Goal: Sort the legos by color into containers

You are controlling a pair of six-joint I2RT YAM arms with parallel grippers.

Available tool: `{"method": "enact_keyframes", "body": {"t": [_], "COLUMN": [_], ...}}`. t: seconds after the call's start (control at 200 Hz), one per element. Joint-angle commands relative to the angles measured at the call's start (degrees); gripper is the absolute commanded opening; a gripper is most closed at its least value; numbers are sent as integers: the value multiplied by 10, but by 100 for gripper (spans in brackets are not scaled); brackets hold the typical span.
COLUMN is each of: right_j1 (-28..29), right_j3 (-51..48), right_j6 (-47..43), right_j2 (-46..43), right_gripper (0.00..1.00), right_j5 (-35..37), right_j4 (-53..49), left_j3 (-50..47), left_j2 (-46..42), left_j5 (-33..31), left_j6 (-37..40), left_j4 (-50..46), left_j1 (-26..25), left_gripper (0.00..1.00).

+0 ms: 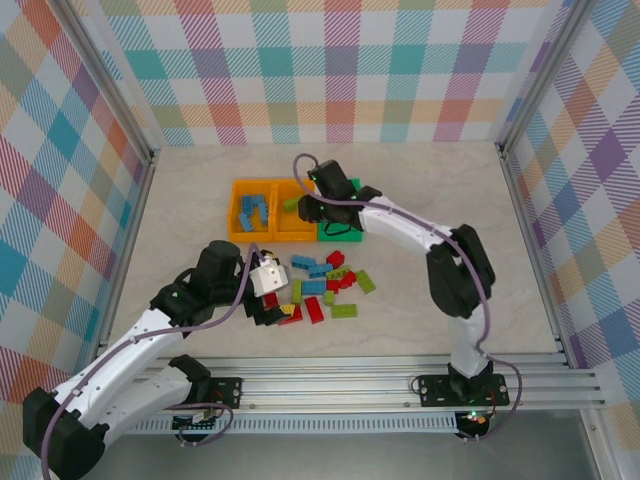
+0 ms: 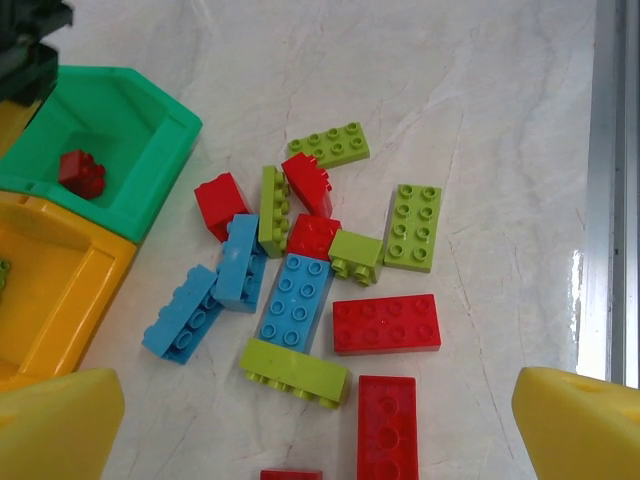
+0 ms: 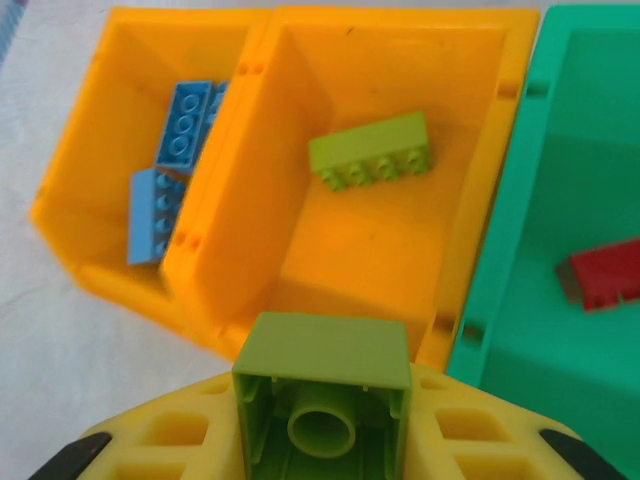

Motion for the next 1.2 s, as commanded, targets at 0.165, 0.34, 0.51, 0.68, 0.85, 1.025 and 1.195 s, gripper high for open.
{"method": "enact_keyframes", "body": {"t": [0.165, 0.34, 0.51, 0.68, 0.85, 1.025, 1.195], "right_j1": [-10, -10, -11, -15, -16, -19, -20], "right_j3": [155, 148, 28, -172, -362, -493, -528], "right_j6": [-40, -59, -78, -94, -79, 5, 41], "right_j2": [108, 76, -45, -229, -411, -595, -694], "right_gripper": [49, 49, 49, 54, 58, 65, 76], "right_j5": [34, 36, 39, 37, -22, -22, -6], "right_j4": [-66, -89, -72, -48, -47, -84, -137], "left_j3": [15, 12, 13, 30, 127, 267, 349], "left_j2": [22, 24, 35, 60, 133, 287, 446], "left_j5": [5, 4, -2, -41, -119, -161, -227], "left_j6": [-32, -34, -59, -134, -334, -500, -570], "left_j4": [11, 15, 30, 47, 11, -67, -78], "left_j1": [7, 9, 9, 10, 8, -46, -93], "left_gripper": [100, 100, 100, 100, 100, 91, 81]}}
